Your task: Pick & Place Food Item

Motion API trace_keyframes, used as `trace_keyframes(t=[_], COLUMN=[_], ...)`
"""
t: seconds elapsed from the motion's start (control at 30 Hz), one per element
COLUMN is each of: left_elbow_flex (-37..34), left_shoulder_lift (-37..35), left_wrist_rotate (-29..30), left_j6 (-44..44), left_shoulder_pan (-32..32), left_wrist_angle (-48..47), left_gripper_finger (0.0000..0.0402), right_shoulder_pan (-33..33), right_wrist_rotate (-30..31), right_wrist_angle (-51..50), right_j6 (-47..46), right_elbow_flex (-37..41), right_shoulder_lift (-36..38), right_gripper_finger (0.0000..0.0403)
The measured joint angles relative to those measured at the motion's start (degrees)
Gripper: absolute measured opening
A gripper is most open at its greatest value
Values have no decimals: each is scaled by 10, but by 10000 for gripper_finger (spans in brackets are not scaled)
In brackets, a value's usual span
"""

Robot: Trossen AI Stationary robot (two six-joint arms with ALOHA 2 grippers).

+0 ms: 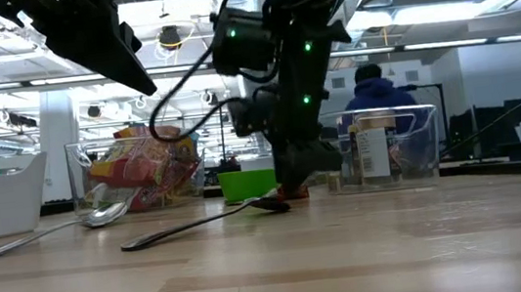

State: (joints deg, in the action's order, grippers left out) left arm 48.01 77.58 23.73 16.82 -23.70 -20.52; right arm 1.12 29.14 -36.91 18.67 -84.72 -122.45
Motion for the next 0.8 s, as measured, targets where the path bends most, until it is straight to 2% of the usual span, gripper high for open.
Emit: trace_keyframes(t=[0.8], left_elbow_flex=[0], left_shoulder_lift=[0], left_wrist_rotate=[0], left_j6=[0], left_shoulder_pan=[0], left_wrist_angle=[0], left_gripper_finger=[0], right_shoulder_pan=[-2], right_wrist_rotate=[10], right_wrist_angle=[3], right_j6=[39], right_elbow_flex=[-1], right_shoulder_lift=[-6], right_gripper_finger=[132])
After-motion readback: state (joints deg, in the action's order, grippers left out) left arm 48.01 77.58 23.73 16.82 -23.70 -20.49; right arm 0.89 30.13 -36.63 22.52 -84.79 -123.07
